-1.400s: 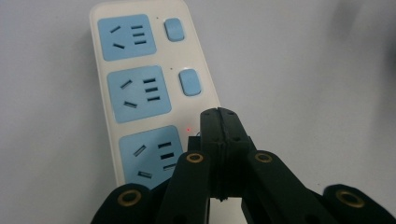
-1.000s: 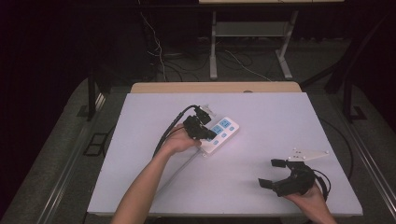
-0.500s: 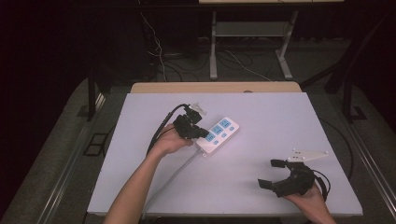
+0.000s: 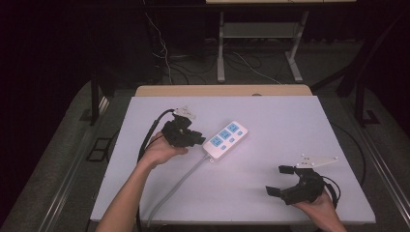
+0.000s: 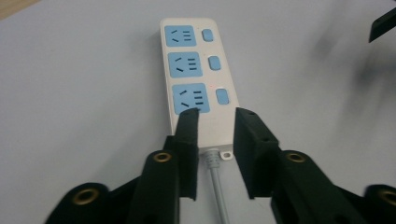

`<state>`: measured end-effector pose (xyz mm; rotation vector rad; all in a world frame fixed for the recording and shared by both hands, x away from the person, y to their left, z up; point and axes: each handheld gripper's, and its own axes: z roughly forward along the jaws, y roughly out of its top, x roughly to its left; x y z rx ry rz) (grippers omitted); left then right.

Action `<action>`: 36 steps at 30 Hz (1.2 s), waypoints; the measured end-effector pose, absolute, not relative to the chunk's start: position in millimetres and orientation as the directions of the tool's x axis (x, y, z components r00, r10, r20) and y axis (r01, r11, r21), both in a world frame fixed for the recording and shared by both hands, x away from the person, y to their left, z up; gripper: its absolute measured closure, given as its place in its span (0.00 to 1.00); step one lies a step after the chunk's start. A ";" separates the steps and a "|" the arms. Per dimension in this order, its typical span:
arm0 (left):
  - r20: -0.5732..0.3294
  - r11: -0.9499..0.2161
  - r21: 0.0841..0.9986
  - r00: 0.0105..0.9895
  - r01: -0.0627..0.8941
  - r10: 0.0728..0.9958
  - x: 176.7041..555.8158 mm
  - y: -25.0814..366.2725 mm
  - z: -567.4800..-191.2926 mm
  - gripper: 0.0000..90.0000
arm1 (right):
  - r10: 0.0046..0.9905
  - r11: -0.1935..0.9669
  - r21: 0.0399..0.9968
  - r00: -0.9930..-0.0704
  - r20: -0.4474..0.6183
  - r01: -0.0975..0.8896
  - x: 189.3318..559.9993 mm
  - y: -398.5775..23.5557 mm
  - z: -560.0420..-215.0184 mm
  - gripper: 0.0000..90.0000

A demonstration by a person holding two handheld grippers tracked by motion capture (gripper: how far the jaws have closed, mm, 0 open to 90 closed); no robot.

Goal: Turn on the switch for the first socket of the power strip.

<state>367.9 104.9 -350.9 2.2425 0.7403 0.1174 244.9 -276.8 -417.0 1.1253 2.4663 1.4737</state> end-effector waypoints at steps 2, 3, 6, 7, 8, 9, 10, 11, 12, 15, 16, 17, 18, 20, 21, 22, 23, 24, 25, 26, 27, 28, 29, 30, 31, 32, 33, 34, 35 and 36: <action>-0.148 -0.531 0.696 0.820 0.484 0.553 364.8 108.4 -349.2 0.68 | 0.609 0.278 0.784 -0.733 0.304 0.556 245.1 -276.5 -417.2 0.00; -0.154 -0.523 0.696 0.814 0.491 0.560 363.4 110.0 -348.7 0.62 | 0.609 0.278 0.783 -0.732 0.305 0.557 245.1 -276.5 -417.3 0.00; -0.165 -0.499 0.697 0.793 0.515 0.587 358.7 116.0 -346.6 0.45 | 0.609 0.277 0.783 -0.732 0.305 0.557 244.7 -276.3 -417.1 0.00; -0.171 -0.492 0.701 0.791 0.516 0.587 356.6 118.2 -346.1 0.39 | 0.609 0.277 0.783 -0.732 0.305 0.557 244.6 -276.3 -417.0 0.00; -0.175 -0.489 0.701 0.790 0.520 0.588 354.2 120.3 -345.2 0.32 | 0.610 0.276 0.783 -0.731 0.305 0.557 244.5 -276.4 -417.0 0.00; -0.176 -0.487 0.702 0.789 0.520 0.588 351.7 122.2 -344.8 0.27 | 0.609 0.275 0.783 -0.731 0.306 0.557 244.6 -276.6 -417.0 0.00; -0.176 -0.486 0.703 0.789 0.519 0.588 349.1 124.2 -344.3 0.21 | 0.610 0.274 0.784 -0.731 0.307 0.558 244.8 -276.8 -417.0 0.00; -0.181 -0.479 0.704 0.785 0.524 0.592 346.3 126.1 -343.6 0.15 | 0.610 0.275 0.783 -0.731 0.306 0.557 244.9 -276.9 -417.1 0.00; -0.185 -0.470 0.710 0.783 0.524 0.594 343.5 128.4 -343.1 0.14 | 0.609 0.275 0.784 -0.731 0.307 0.557 244.9 -276.9 -417.1 0.00; -0.187 -0.455 0.719 0.777 0.525 0.602 335.4 134.3 -342.7 0.00 | 0.609 0.274 0.784 -0.732 0.307 0.557 244.7 -276.6 -416.9 0.00; -0.179 -0.455 0.724 0.778 0.519 0.602 332.4 136.5 -343.1 0.00 | 0.609 0.274 0.786 -0.732 0.305 0.555 244.7 -276.5 -416.9 0.00; -0.177 -0.446 0.730 0.773 0.518 0.609 329.0 138.4 -343.6 0.00 | 0.609 0.274 0.785 -0.732 0.306 0.556 244.6 -276.4 -416.8 0.00; -0.175 -0.440 0.733 0.769 0.519 0.615 326.1 140.6 -344.2 0.00 | 0.608 0.274 0.785 -0.732 0.306 0.556 244.6 -276.3 -416.8 0.00; -0.177 -0.424 0.742 0.762 0.519 0.623 320.5 144.8 -345.7 0.00 | 0.608 0.274 0.785 -0.733 0.306 0.556 244.7 -276.0 -416.7 0.00; -0.175 -0.420 0.745 0.760 0.517 0.625 318.0 147.1 -346.5 0.00 | 0.607 0.275 0.785 -0.733 0.306 0.555 244.7 -276.0 -416.7 0.00; -0.176 -0.412 0.750 0.756 0.518 0.631 315.3 149.1 -347.6 0.00 | 0.607 0.276 0.786 -0.734 0.304 0.553 244.8 -275.9 -416.7 0.00; -0.178 -0.406 0.752 0.753 0.519 0.633 312.6 150.9 -348.6 0.00 | 0.607 0.275 0.786 -0.734 0.304 0.553 244.6 -275.8 -416.6 0.00; -0.178 -0.403 0.755 0.752 0.518 0.634 310.0 152.9 -349.7 0.00 | 0.607 0.276 0.787 -0.735 0.302 0.551 244.6 -275.9 -416.4 0.00; -0.180 -0.396 0.758 0.749 0.518 0.637 307.2 154.5 -351.1 0.00 | 0.607 0.275 0.788 -0.735 0.303 0.551 244.5 -275.9 -416.3 0.00; -0.178 -0.393 0.761 0.748 0.516 0.639 304.5 156.4 -352.5 0.00 | 0.607 0.275 0.788 -0.735 0.302 0.551 244.4 -275.9 -416.1 0.00; -0.183 -0.384 0.765 0.746 0.517 0.640 301.5 158.3 -354.0 0.00 | 0.607 0.274 0.789 -0.735 0.302 0.550 244.4 -276.0 -416.1 0.00; -0.184 -0.375 0.772 0.745 0.514 0.641 298.6 160.1 -355.9 0.00 | 0.607 0.274 0.789 -0.735 0.302 0.550 244.4 -276.1 -416.0 0.00; -0.184 -0.375 0.772 0.745 0.514 0.641 298.6 160.1 -355.9 0.00 | 0.607 0.274 0.789 -0.735 0.302 0.550 244.4 -276.1 -416.0 0.00; -0.182 -0.365 0.781 0.743 0.507 0.644 292.6 163.8 -360.4 0.00 | 0.607 0.275 0.788 -0.735 0.302 0.551 244.4 -276.1 -416.0 0.00; -0.182 -0.365 0.781 0.743 0.507 0.644 292.6 163.8 -360.4 0.00 | 0.607 0.274 0.788 -0.735 0.303 0.551 244.4 -276.1 -416.1 0.00; -0.187 -0.351 0.787 0.737 0.508 0.649 287.2 167.1 -365.3 0.00 | 0.608 0.274 0.788 -0.734 0.303 0.552 244.4 -276.1 -416.1 0.00; -0.189 -0.346 0.788 0.736 0.508 0.650 284.7 168.6 -367.5 0.00 | 0.608 0.274 0.787 -0.734 0.303 0.552 244.4 -276.0 -416.1 0.00; -0.190 -0.343 0.790 0.735 0.508 0.651 282.5 170.1 -369.5 0.00 | 0.608 0.274 0.788 -0.734 0.303 0.552 244.4 -275.9 -416.1 0.00; -0.190 -0.343 0.790 0.735 0.508 0.651 282.5 170.1 -369.5 0.00 | 0.607 0.274 0.788 -0.734 0.303 0.552 244.4 -275.8 -416.2 0.00; -0.196 -0.330 0.795 0.730 0.509 0.655 277.8 172.2 -373.3 0.00 | 0.607 0.274 0.788 -0.734 0.303 0.552 244.4 -275.6 -416.1 0.00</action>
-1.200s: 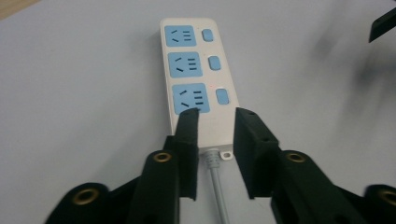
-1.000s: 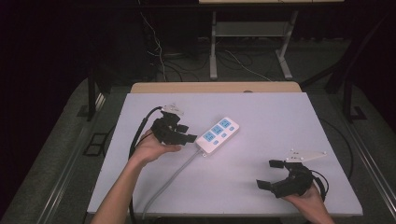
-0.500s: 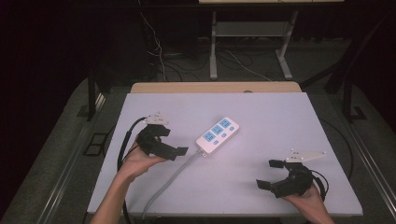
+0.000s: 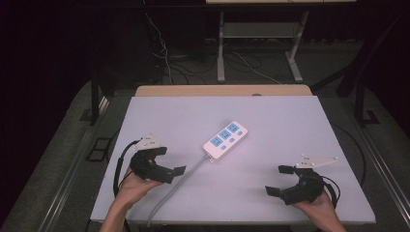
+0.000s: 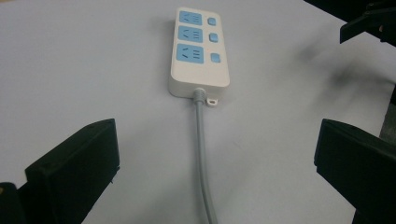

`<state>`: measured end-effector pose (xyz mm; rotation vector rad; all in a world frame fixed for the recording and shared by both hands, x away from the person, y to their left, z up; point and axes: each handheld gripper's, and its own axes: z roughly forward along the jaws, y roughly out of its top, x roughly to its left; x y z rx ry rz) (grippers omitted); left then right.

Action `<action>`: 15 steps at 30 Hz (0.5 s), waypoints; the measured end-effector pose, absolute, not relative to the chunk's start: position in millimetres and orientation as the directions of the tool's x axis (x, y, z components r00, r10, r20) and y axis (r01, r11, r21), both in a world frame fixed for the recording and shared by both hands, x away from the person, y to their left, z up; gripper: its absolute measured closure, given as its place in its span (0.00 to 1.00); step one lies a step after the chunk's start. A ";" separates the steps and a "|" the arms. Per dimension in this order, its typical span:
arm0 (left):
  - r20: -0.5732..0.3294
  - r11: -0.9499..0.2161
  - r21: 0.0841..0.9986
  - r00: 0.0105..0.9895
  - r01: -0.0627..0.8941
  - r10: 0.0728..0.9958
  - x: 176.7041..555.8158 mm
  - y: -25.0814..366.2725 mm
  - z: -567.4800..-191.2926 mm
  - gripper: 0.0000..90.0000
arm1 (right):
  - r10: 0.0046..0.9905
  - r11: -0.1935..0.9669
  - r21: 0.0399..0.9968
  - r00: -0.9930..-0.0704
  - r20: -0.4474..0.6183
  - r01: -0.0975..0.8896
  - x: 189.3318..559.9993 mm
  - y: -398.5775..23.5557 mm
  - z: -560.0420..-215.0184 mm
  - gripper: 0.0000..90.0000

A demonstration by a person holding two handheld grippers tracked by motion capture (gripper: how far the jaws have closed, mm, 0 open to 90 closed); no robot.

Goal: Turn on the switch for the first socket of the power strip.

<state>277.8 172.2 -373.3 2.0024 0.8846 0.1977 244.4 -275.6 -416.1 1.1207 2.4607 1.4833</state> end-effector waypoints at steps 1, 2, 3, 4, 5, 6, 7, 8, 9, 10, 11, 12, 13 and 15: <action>-0.195 -0.327 0.797 0.729 0.508 0.657 275.7 173.0 -374.9 0.00 | 0.607 0.274 0.788 -0.735 0.303 0.551 244.3 -275.5 -416.1 0.00; -0.191 -0.328 0.799 0.729 0.505 0.657 273.9 173.9 -376.4 0.00 | 0.607 0.274 0.788 -0.735 0.303 0.551 244.2 -275.4 -416.0 0.00; -0.191 -0.328 0.799 0.729 0.505 0.657 273.9 173.9 -376.4 0.00 | 0.607 0.273 0.788 -0.735 0.303 0.551 244.2 -275.4 -416.0 0.00; -0.188 -0.323 0.803 0.726 0.502 0.661 270.0 174.8 -379.1 0.00 | 0.607 0.273 0.788 -0.734 0.304 0.552 244.1 -275.4 -416.0 0.00; -0.188 -0.323 0.803 0.726 0.502 0.661 270.0 174.8 -379.1 0.00 | 0.607 0.273 0.788 -0.734 0.304 0.552 244.1 -275.4 -415.9 0.00; -0.185 -0.316 0.808 0.723 0.498 0.666 266.2 175.0 -381.3 0.00 | 0.608 0.273 0.788 -0.734 0.304 0.552 244.1 -275.4 -416.0 0.00; -0.185 -0.316 0.808 0.723 0.498 0.666 266.2 175.0 -381.3 0.00 | 0.608 0.273 0.788 -0.734 0.304 0.552 244.1 -275.4 -416.0 0.00; -0.189 -0.307 0.813 0.724 0.494 0.663 263.5 175.8 -383.2 0.00 | 0.608 0.273 0.787 -0.733 0.304 0.553 244.1 -275.5 -416.0 0.00; -0.189 -0.307 0.813 0.724 0.494 0.663 263.5 175.8 -383.2 0.00 | 0.608 0.272 0.788 -0.733 0.304 0.553 244.0 -275.5 -416.0 0.00; -0.189 -0.300 0.819 0.723 0.490 0.665 260.8 176.7 -385.0 0.00 | 0.608 0.272 0.788 -0.733 0.304 0.553 244.0 -275.5 -416.0 0.00; -0.189 -0.300 0.819 0.723 0.490 0.665 260.8 176.7 -385.0 0.00 | 0.608 0.271 0.788 -0.733 0.304 0.553 244.0 -275.6 -415.9 0.00; -0.191 -0.299 0.817 0.722 0.492 0.665 258.3 177.7 -387.9 0.00 | 0.609 0.271 0.788 -0.733 0.305 0.553 243.9 -275.8 -415.8 0.00; -0.192 -0.296 0.818 0.719 0.493 0.668 256.9 178.2 -389.8 0.00 | 0.609 0.271 0.789 -0.733 0.304 0.552 243.9 -276.1 -415.8 0.00; -0.197 -0.292 0.817 0.717 0.497 0.669 254.3 179.3 -393.9 0.00 | 0.609 0.267 0.789 -0.732 0.306 0.553 244.0 -276.5 -415.7 0.00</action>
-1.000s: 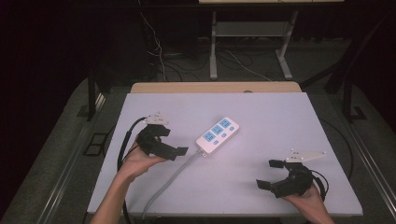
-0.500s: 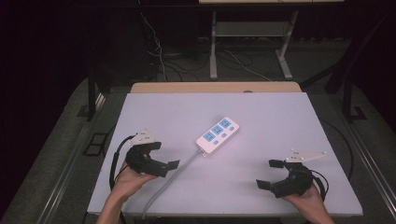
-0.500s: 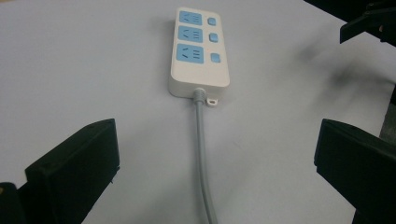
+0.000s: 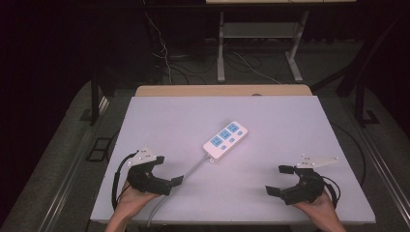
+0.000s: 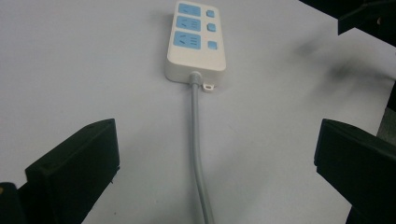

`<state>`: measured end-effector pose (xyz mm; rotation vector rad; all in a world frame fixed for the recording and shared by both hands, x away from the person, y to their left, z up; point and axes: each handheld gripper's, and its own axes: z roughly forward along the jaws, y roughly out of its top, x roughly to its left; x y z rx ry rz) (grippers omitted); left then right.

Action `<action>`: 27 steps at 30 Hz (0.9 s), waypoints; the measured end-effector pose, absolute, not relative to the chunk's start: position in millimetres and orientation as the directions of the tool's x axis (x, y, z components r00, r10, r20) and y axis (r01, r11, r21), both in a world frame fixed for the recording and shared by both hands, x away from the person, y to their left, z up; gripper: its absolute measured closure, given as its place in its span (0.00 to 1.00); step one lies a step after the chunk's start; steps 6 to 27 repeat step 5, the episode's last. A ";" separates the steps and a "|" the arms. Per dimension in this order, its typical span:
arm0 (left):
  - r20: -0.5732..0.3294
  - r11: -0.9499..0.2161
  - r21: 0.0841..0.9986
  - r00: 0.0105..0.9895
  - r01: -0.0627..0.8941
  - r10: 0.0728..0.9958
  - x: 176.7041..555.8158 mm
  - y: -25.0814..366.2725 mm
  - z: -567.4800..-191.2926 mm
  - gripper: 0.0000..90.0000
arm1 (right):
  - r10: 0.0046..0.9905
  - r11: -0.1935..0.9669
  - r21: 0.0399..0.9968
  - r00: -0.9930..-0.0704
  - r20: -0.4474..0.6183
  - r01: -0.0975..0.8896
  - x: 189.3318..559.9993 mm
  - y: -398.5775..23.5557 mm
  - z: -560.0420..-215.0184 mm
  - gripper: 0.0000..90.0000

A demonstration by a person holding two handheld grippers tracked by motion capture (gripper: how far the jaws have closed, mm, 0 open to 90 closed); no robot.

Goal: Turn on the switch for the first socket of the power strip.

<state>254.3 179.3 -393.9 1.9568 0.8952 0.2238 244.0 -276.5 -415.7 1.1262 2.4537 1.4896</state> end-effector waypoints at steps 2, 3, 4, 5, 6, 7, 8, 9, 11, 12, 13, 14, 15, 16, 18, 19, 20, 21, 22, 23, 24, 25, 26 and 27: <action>-0.200 -0.287 0.819 0.716 0.497 0.669 253.2 179.6 -396.0 0.00 | 0.609 0.266 0.789 -0.731 0.307 0.553 244.0 -276.6 -415.8 0.00; -0.207 -0.280 0.819 0.713 0.501 0.670 251.4 180.4 -400.1 0.00 | 0.608 0.264 0.789 -0.731 0.310 0.554 244.2 -276.5 -416.0 0.00; -0.210 -0.277 0.819 0.712 0.503 0.670 250.6 180.7 -402.1 0.00 | 0.608 0.263 0.789 -0.731 0.311 0.555 244.4 -276.5 -416.1 0.00; -0.210 -0.277 0.819 0.712 0.503 0.670 250.6 180.7 -402.1 0.00 | 0.608 0.263 0.788 -0.730 0.312 0.556 244.6 -276.5 -416.2 0.00; -0.210 -0.277 0.819 0.712 0.503 0.670 250.6 180.7 -402.1 0.00 | 0.608 0.263 0.788 -0.730 0.312 0.556 244.6 -276.5 -416.2 0.00; -0.210 -0.277 0.819 0.712 0.503 0.670 250.6 180.7 -402.1 0.00 | 0.608 0.263 0.788 -0.730 0.312 0.556 244.6 -276.5 -416.2 0.00; -0.210 -0.277 0.819 0.712 0.503 0.670 250.6 180.7 -402.1 0.00 | 0.608 0.263 0.788 -0.730 0.312 0.556 244.6 -276.5 -416.2 0.00; -0.210 -0.277 0.819 0.712 0.503 0.670 250.6 180.7 -402.1 0.00 | 0.608 0.263 0.788 -0.730 0.312 0.556 244.6 -276.5 -416.2 0.00; -0.210 -0.277 0.819 0.712 0.503 0.670 250.6 180.7 -402.1 0.00 | 0.608 0.263 0.788 -0.730 0.312 0.556 244.6 -276.5 -416.2 0.00; -0.210 -0.277 0.819 0.712 0.503 0.670 250.6 180.7 -402.1 0.00 | 0.608 0.263 0.788 -0.730 0.312 0.556 244.6 -276.5 -416.2 0.00; -0.210 -0.277 0.819 0.712 0.503 0.670 250.6 180.7 -402.1 0.00 | 0.608 0.263 0.788 -0.730 0.312 0.556 244.6 -276.5 -416.2 0.00; -0.210 -0.277 0.819 0.712 0.503 0.670 250.6 180.7 -402.1 0.00 | 0.608 0.263 0.788 -0.730 0.312 0.556 244.6 -276.5 -416.2 0.00; -0.210 -0.277 0.819 0.712 0.503 0.670 250.6 180.7 -402.1 0.00 | 0.608 0.263 0.788 -0.730 0.312 0.556 244.6 -276.5 -416.2 0.00; -0.210 -0.277 0.819 0.712 0.503 0.670 250.6 180.7 -402.1 0.00 | 0.608 0.263 0.788 -0.730 0.312 0.556 244.6 -276.5 -416.2 0.00; -0.210 -0.277 0.819 0.712 0.503 0.670 250.6 180.7 -402.1 0.00 | 0.608 0.263 0.788 -0.730 0.312 0.556 244.6 -276.5 -416.2 0.00; -0.210 -0.277 0.819 0.712 0.503 0.670 250.6 180.7 -402.1 0.00 | 0.608 0.263 0.788 -0.730 0.312 0.556 244.6 -276.5 -416.2 0.00; -0.210 -0.277 0.819 0.712 0.503 0.670 250.6 180.7 -402.1 0.00 | 0.608 0.263 0.788 -0.730 0.312 0.556 244.6 -276.5 -416.2 0.00; -0.210 -0.277 0.819 0.712 0.503 0.670 250.6 180.7 -402.1 0.00 | 0.608 0.263 0.788 -0.730 0.312 0.556 244.6 -276.5 -416.2 0.00; -0.210 -0.277 0.819 0.712 0.503 0.670 250.6 180.7 -402.1 0.00 | 0.608 0.263 0.788 -0.730 0.312 0.556 244.6 -276.5 -416.2 0.00; -0.210 -0.277 0.819 0.712 0.503 0.670 250.6 180.7 -402.1 0.00 | 0.608 0.263 0.788 -0.730 0.312 0.556 244.6 -276.5 -416.2 0.00; -0.210 -0.277 0.819 0.712 0.503 0.670 250.6 180.7 -402.1 0.00 | 0.608 0.263 0.788 -0.730 0.312 0.556 244.6 -276.5 -416.2 0.00; -0.210 -0.277 0.819 0.712 0.503 0.670 250.6 180.7 -402.1 0.00 | 0.608 0.263 0.788 -0.730 0.312 0.556 244.6 -276.5 -416.2 0.00; -0.210 -0.277 0.819 0.712 0.503 0.670 250.6 180.7 -402.1 0.00 | 0.608 0.263 0.788 -0.730 0.312 0.556 244.6 -276.5 -416.2 0.00; -0.210 -0.277 0.819 0.712 0.503 0.670 250.6 180.7 -402.1 0.00 | 0.608 0.263 0.788 -0.730 0.312 0.556 244.6 -276.5 -416.2 0.00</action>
